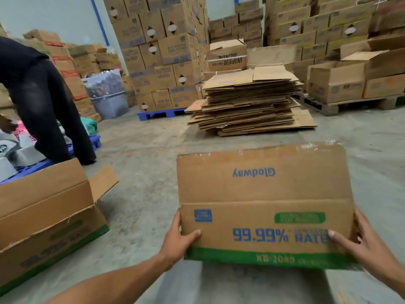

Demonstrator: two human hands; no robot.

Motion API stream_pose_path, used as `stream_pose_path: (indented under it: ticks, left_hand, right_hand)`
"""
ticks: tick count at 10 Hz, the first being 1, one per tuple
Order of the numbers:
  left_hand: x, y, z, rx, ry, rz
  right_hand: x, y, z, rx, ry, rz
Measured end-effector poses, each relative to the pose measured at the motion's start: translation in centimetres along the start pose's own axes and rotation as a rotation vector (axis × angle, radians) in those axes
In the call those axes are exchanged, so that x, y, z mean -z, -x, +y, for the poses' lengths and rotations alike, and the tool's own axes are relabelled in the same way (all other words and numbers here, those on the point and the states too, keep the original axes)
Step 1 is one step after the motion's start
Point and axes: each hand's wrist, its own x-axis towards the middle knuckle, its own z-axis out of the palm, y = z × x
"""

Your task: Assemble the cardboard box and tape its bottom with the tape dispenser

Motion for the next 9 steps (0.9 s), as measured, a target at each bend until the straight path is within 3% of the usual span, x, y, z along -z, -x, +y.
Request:
stream_pose_path:
  ticks: [4,7,8,9]
  left_hand:
    - [-2.5,0.3,-3.6,0.248,-0.523,0.019]
    - [-5.6,1.4,-4.6,0.434,-0.517,0.013]
    - [-7.6,2.7,-4.0,0.476,-0.533,-0.005]
    - [-10.1,5.0,-4.2,0.48,-0.574,-0.151]
  right_hand:
    - [-2.0,0.8,5.9,-0.358,0.164,0.124]
    - [-4.2,1.2,6.9,-0.482,0.139,0.057]
    - [-4.9,0.6,9.5,-0.497,0.241,0.012]
    - [-6.1,1.7,8.6,-0.49,0.322,-0.101]
